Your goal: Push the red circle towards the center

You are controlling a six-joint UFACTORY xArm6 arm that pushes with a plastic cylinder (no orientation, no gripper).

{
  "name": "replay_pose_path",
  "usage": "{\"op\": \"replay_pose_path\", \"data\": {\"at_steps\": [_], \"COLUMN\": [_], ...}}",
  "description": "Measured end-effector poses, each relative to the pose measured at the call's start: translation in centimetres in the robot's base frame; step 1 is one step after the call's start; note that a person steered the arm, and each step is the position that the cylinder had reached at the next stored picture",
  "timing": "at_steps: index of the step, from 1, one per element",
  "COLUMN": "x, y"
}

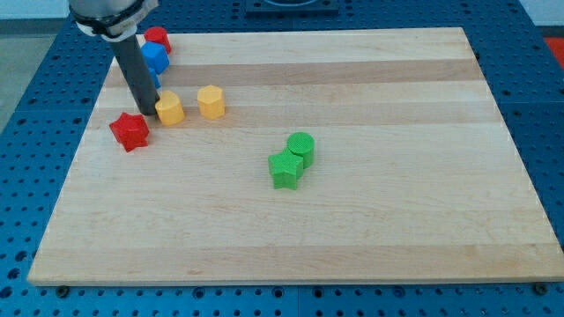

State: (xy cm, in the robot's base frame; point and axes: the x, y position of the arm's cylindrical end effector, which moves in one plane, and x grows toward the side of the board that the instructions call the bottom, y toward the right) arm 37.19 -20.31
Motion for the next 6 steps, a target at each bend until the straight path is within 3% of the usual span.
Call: {"op": "replay_pose_path", "data": {"at_steps": [2,3,6], "x": [0.0,0.0,-0.1], "y": [5.5,4.8,-10.2]}}
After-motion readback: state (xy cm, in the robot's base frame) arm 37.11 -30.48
